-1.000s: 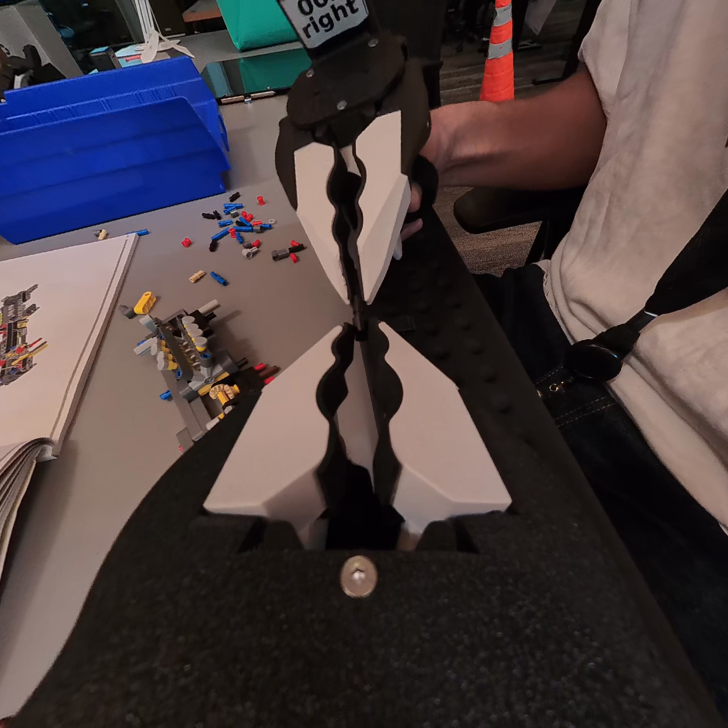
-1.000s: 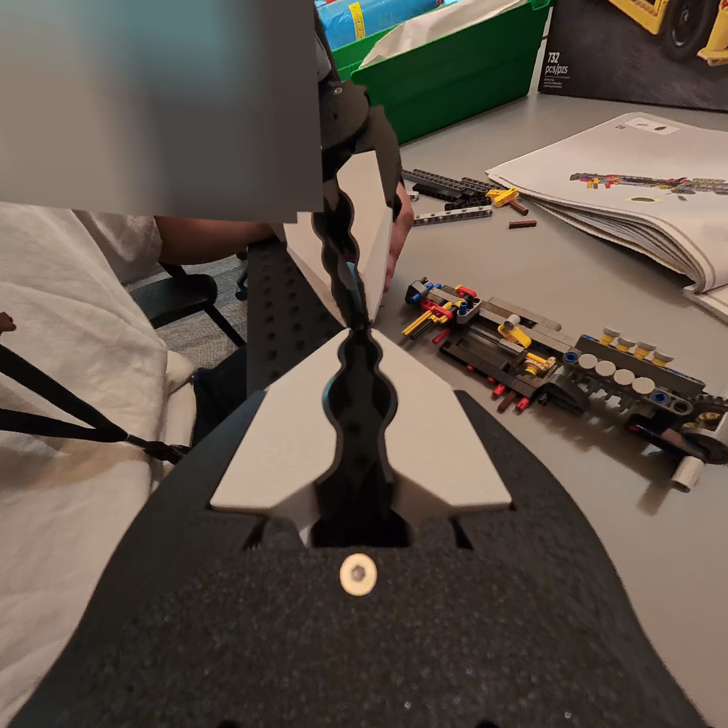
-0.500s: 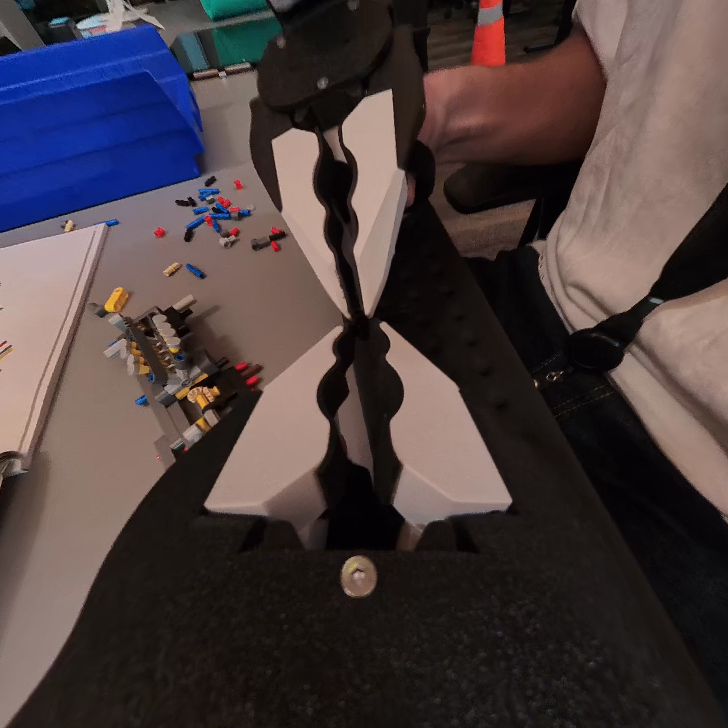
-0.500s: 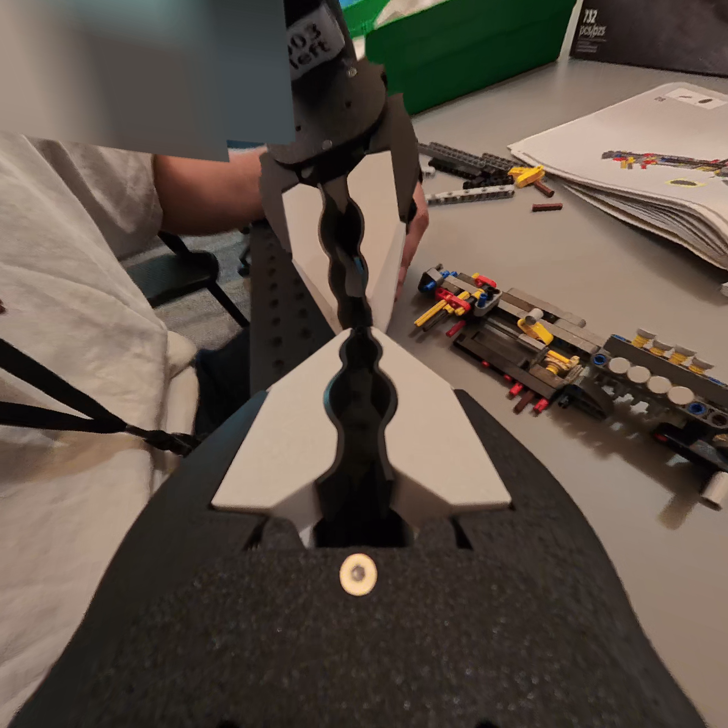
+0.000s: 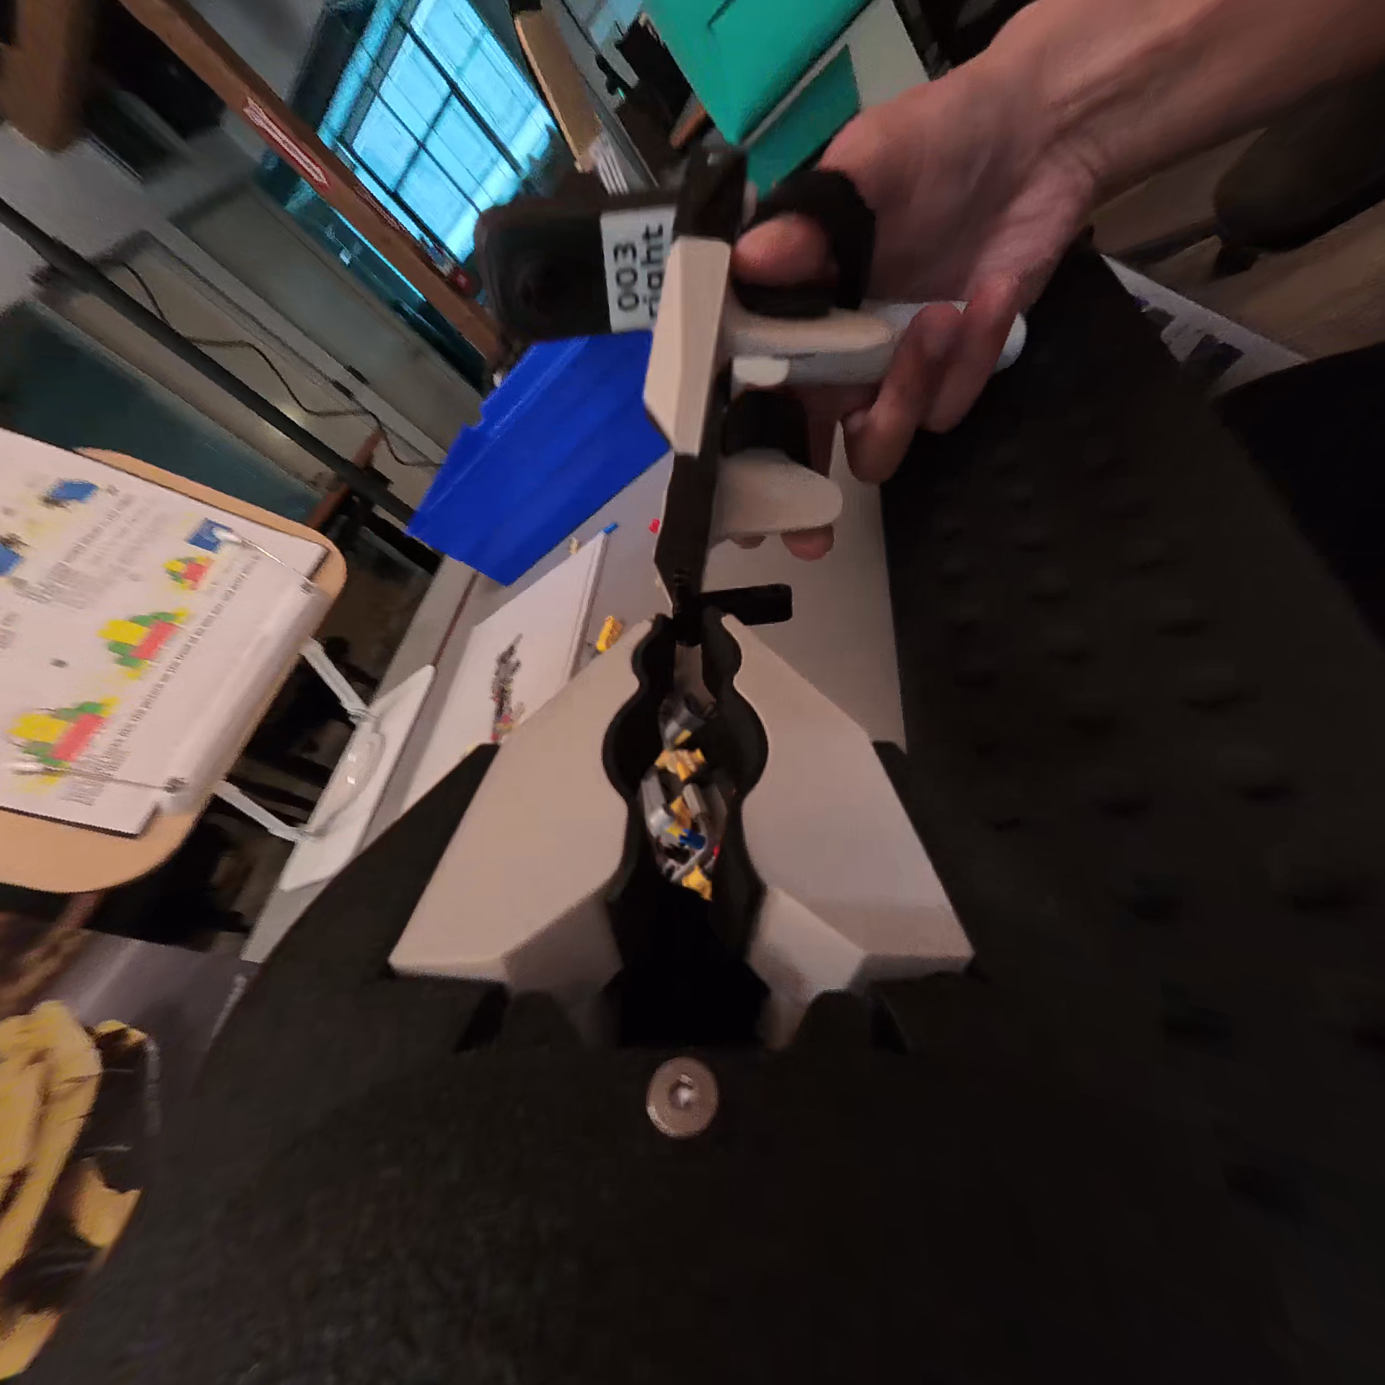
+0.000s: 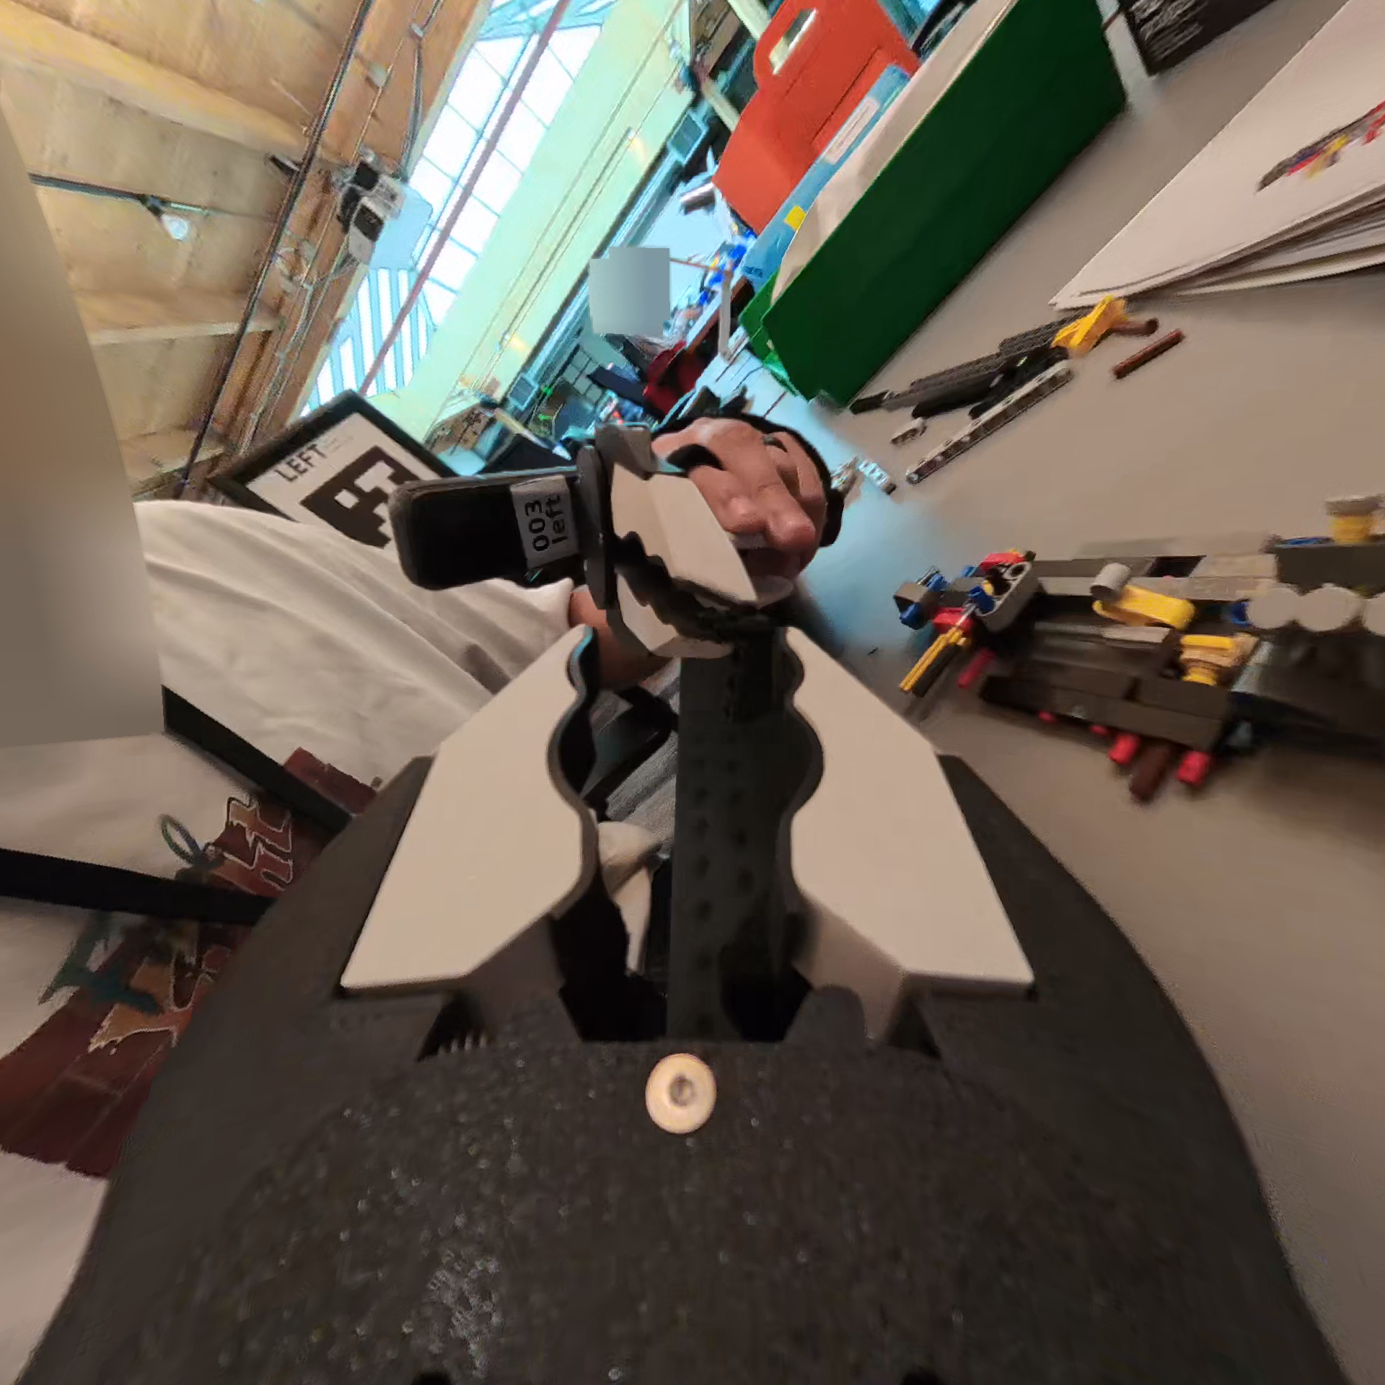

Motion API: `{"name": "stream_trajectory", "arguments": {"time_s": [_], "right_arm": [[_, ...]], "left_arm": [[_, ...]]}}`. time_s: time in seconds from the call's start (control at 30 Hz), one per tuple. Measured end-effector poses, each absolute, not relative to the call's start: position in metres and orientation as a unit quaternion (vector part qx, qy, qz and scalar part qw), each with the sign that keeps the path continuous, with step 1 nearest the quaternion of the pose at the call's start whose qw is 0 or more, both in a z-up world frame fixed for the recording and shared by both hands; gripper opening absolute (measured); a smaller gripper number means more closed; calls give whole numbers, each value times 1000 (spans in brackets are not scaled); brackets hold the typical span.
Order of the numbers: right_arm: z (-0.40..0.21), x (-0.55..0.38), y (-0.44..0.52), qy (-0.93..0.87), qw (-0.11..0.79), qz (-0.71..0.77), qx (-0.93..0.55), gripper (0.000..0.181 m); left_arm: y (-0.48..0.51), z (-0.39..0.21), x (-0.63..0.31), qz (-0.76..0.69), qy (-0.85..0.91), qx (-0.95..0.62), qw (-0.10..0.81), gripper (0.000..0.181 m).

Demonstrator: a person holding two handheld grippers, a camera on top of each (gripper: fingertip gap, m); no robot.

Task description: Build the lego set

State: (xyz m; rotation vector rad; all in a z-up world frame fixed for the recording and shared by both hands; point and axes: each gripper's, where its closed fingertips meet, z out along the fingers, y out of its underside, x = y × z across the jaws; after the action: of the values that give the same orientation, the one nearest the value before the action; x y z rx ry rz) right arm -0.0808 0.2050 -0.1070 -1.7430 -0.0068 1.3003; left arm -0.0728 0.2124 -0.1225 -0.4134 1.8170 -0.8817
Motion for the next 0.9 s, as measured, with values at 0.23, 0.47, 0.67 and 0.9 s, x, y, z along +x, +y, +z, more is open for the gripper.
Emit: {"name": "stream_trajectory", "arguments": {"time_s": [0.23,0.47,0.67,0.9], "right_arm": [[-104,-96,205,-32,457,550,-699,25],[-104,-99,202,-49,462,537,-704,17],[-107,-99,201,-55,460,527,-712,15],[-101,-90,212,-28,474,528,-704,17]], "left_arm": [[201,-110,-79,-367,737,-122,554,6],[196,-107,-80,-354,731,-104,574,6],[195,-108,-79,-350,734,-110,571,6],[206,-103,-70,-359,720,-155,574,6]]}}
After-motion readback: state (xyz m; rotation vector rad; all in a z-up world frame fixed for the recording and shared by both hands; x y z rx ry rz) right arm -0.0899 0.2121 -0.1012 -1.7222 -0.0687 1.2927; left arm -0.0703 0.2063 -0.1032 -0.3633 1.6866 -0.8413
